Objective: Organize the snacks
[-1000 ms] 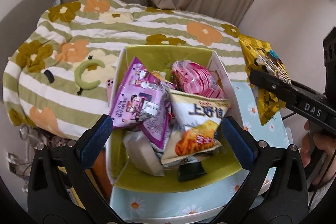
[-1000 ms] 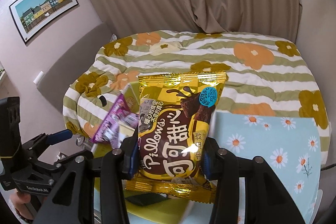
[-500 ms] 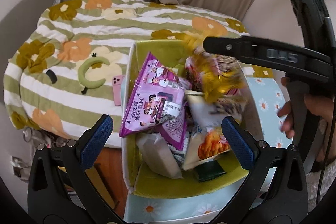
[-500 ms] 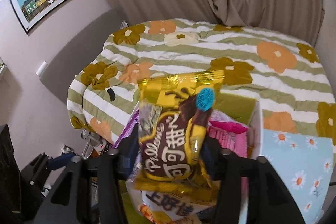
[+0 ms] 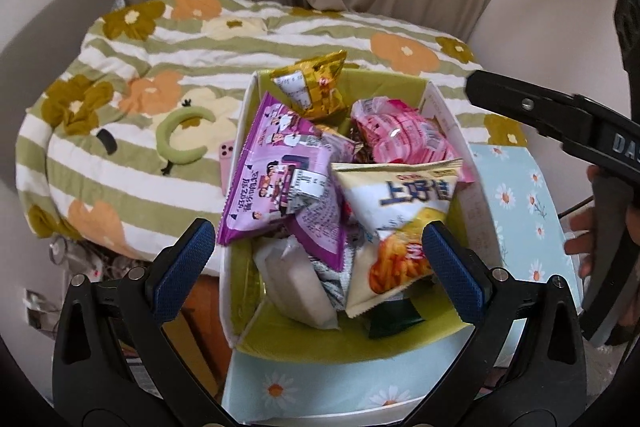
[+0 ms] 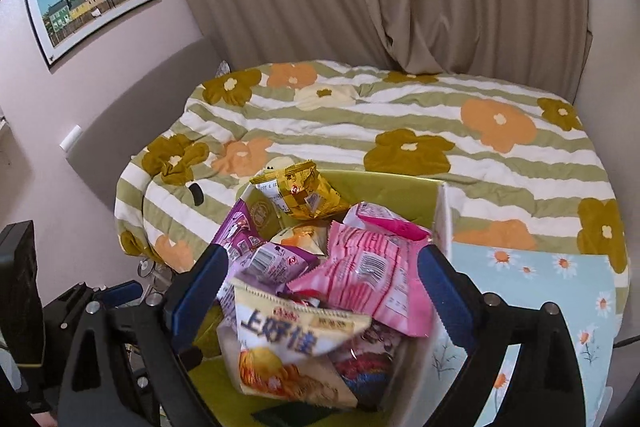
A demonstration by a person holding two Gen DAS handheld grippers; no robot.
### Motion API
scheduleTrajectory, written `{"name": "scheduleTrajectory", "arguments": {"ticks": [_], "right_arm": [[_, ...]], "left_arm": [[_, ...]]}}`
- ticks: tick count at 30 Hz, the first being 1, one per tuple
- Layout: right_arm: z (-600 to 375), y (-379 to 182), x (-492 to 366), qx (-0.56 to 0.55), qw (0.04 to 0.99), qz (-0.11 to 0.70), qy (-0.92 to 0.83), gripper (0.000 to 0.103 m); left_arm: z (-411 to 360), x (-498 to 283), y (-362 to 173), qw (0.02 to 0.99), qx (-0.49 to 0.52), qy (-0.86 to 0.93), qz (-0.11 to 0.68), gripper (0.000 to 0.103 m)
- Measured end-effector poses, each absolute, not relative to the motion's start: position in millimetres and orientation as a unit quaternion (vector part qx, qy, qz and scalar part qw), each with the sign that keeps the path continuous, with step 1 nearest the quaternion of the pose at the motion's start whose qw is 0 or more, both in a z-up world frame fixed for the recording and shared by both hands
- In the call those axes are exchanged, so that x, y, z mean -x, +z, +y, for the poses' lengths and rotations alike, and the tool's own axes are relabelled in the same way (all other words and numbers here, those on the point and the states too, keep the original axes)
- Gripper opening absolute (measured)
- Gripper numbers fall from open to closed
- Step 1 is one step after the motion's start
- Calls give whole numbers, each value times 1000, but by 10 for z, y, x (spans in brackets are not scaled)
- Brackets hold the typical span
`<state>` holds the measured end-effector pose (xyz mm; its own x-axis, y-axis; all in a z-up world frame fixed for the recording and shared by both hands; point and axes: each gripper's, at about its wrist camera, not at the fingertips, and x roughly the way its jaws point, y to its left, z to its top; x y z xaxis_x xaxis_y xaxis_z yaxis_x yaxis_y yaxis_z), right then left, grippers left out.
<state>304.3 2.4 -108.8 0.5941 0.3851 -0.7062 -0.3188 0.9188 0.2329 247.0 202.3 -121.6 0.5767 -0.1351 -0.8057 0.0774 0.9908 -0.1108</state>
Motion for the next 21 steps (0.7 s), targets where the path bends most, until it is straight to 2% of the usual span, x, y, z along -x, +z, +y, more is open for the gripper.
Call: {"name": "scheduleTrajectory", "arguments": {"ticks": [11, 12, 13, 21], "right_arm": [[-752, -427, -1930, -43, 931, 332, 143, 95], [-823, -374, -1796, -40, 935, 326, 133, 100], [-886, -335, -1681, -36, 938, 321, 124, 103], [-1201, -261, -903, -3, 955, 294, 41, 103]], "left_arm": [[1482, -1578, -488, 932, 12, -50, 358, 103], [1448, -1480, -430, 936, 13, -48, 348, 103], [1409, -1360, -363, 940, 15, -47, 337, 103], [1146, -735, -141, 956, 0, -40, 291, 103]]}}
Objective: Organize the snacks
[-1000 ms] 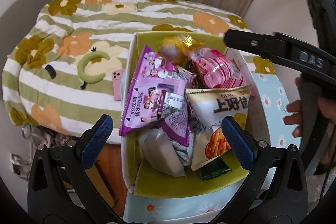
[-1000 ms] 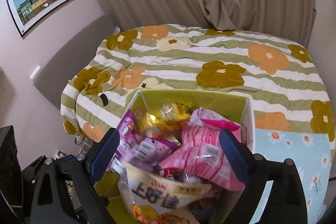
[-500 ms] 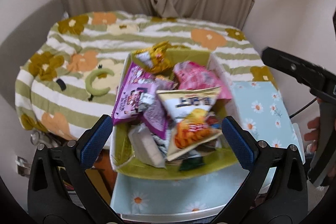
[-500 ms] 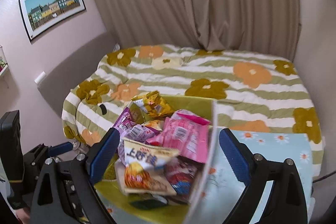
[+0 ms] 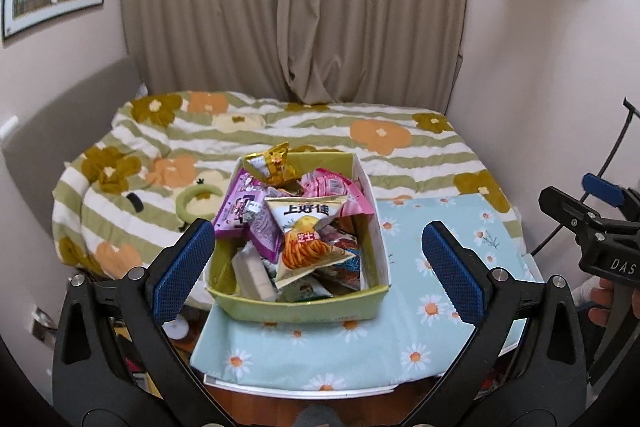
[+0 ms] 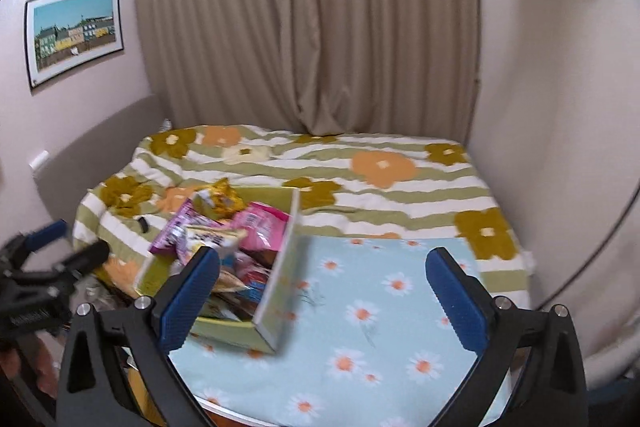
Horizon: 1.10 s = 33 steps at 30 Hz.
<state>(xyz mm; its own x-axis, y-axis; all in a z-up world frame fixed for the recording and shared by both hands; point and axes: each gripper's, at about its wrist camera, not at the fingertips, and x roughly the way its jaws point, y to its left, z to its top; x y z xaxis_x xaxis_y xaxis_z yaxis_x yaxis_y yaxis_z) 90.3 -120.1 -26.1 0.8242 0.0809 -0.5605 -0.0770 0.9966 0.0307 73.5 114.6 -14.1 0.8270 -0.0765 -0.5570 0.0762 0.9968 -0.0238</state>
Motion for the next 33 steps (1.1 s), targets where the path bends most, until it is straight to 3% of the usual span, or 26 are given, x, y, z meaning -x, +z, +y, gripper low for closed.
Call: {"name": "scheduleTrajectory", "arguments": {"ticks": [33], "right_arm": [[-1384, -325, -483, -19, 958, 286, 2, 103]], "left_arm": [[934, -352, -113, 959, -16, -54, 277, 103]]}}
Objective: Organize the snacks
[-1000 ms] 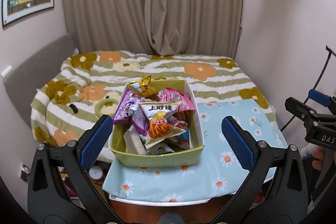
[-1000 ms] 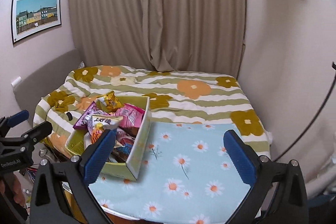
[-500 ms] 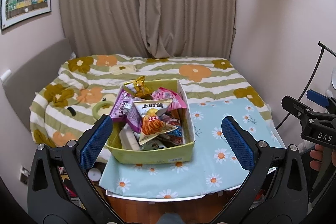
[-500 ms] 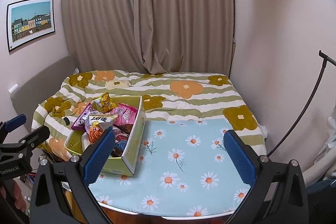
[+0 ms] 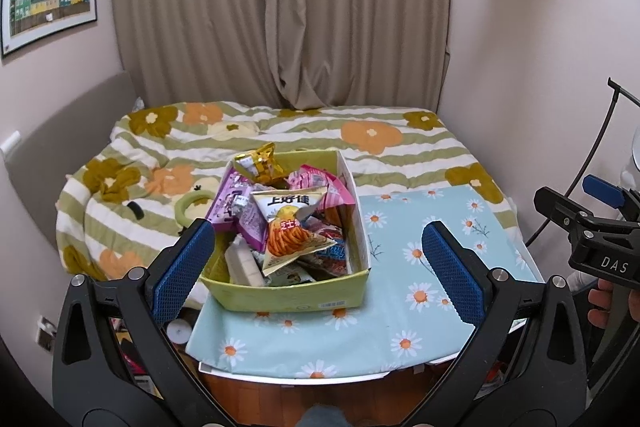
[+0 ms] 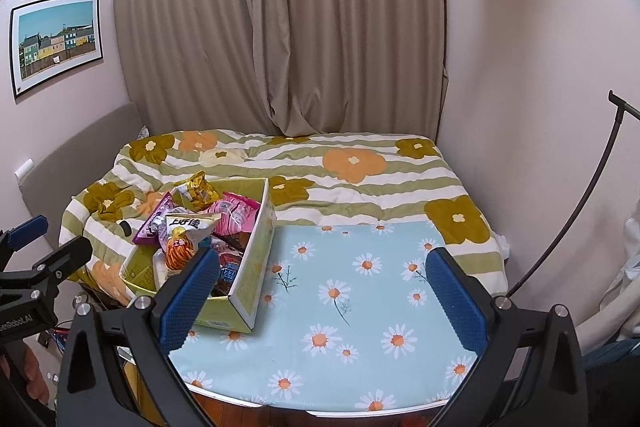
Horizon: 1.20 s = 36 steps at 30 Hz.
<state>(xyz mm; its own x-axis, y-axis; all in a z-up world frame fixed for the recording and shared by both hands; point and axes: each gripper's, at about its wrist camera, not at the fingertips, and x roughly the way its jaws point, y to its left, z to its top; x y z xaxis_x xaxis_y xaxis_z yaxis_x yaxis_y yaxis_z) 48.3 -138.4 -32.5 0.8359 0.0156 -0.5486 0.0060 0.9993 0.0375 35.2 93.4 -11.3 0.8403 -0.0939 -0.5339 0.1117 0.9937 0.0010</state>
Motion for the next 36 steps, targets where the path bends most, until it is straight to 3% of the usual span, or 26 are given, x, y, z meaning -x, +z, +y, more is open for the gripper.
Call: {"name": "scheduleTrajectory", "arguments": {"ticks": [36], "right_arm": [[-1413, -402, -500, -27, 952, 305, -11, 103]], "left_arm": [[860, -415, -218, 954, -20, -60, 294, 103]]}}
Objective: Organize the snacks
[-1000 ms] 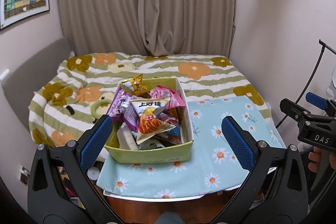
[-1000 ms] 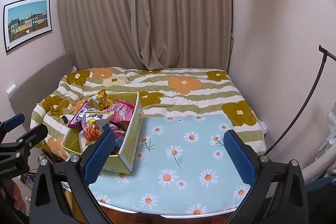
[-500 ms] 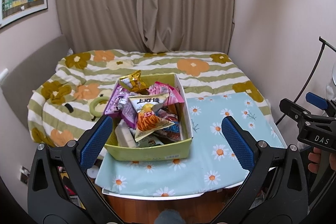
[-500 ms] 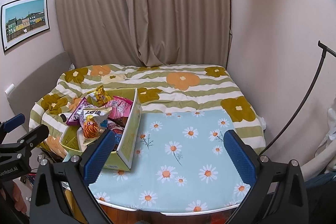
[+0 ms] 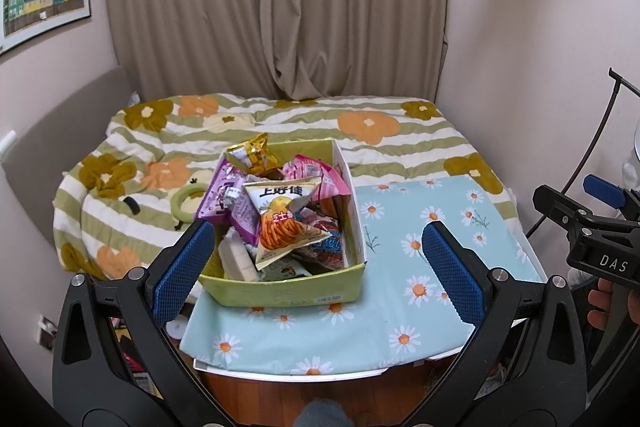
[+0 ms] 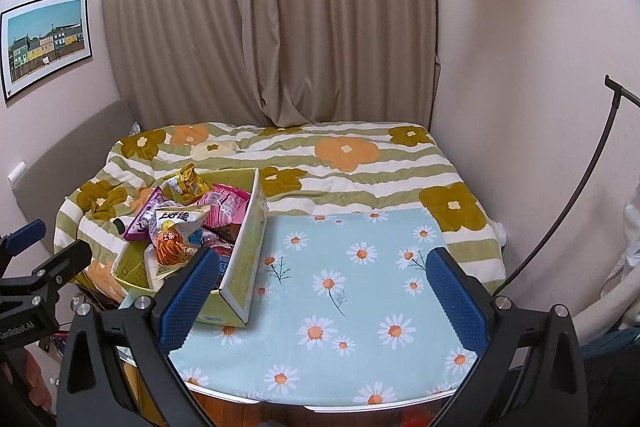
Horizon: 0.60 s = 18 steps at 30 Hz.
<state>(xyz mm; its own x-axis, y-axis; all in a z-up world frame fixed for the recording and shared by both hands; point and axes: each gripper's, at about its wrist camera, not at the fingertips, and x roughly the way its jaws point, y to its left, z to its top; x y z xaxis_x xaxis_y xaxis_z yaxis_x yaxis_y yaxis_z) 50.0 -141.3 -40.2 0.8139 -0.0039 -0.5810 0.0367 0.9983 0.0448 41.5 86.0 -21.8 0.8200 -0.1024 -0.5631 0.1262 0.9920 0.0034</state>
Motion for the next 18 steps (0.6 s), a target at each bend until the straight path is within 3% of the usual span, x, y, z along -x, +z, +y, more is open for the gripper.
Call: {"name": "scheduleTrajectory", "arguments": {"ticks": [18], "right_arm": [[-1426, -404, -505, -28, 952, 305, -11, 103]], "left_arm": [[846, -456, -256, 952, -7, -53, 303, 103]]}}
